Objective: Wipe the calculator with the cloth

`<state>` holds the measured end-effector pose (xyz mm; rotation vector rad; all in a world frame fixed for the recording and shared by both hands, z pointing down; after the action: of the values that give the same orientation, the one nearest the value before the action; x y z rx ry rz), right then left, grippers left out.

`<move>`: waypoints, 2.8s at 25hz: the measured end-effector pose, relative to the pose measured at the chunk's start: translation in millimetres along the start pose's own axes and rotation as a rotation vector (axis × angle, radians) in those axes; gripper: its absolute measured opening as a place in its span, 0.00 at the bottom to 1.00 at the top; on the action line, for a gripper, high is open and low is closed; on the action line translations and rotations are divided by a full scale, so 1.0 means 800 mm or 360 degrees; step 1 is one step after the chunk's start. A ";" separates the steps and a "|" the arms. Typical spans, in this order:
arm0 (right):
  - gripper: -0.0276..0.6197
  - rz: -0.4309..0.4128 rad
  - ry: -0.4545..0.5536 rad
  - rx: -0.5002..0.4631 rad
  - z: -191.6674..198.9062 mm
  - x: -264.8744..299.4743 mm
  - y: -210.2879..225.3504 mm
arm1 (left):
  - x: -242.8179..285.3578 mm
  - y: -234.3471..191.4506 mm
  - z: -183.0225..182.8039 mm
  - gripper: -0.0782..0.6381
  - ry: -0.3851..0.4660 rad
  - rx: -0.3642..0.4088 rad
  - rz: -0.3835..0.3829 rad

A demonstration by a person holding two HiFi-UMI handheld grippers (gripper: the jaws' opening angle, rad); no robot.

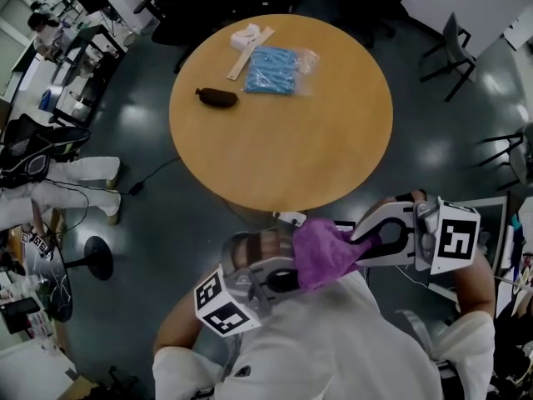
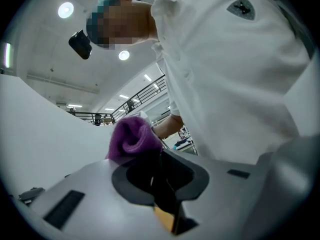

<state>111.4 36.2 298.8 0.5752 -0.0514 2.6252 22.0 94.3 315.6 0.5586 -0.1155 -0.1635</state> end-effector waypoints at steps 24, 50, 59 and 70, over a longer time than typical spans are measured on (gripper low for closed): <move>0.18 -0.0552 -0.0220 0.0330 0.089 0.107 0.024 | 0.023 0.015 -0.037 0.18 0.0108 0.0114 0.0078; 0.18 0.0759 0.0246 0.0989 0.305 0.033 0.064 | -0.087 -0.059 0.263 0.18 0.0224 -0.1448 -0.1382; 0.18 0.0938 0.0359 0.1189 0.348 0.008 0.040 | -0.096 0.026 0.478 0.18 -0.0042 -0.2075 -0.1743; 0.18 0.0945 0.0467 0.1304 0.350 0.007 0.049 | -0.091 0.062 0.584 0.18 -0.0166 -0.2300 -0.1914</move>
<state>198.9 -32.7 558.9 0.4531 1.1465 3.2236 -115.2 -92.4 730.9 -0.9071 0.2591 -1.3172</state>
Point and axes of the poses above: the fingertips, and each gripper's own axes: x forward along the fingers, y to its right, z out of its underside, the point moved 4 cm from there along -x, backward along the fingers, and after that the axes turned 4 degrees about x, right-handed, at the moved point
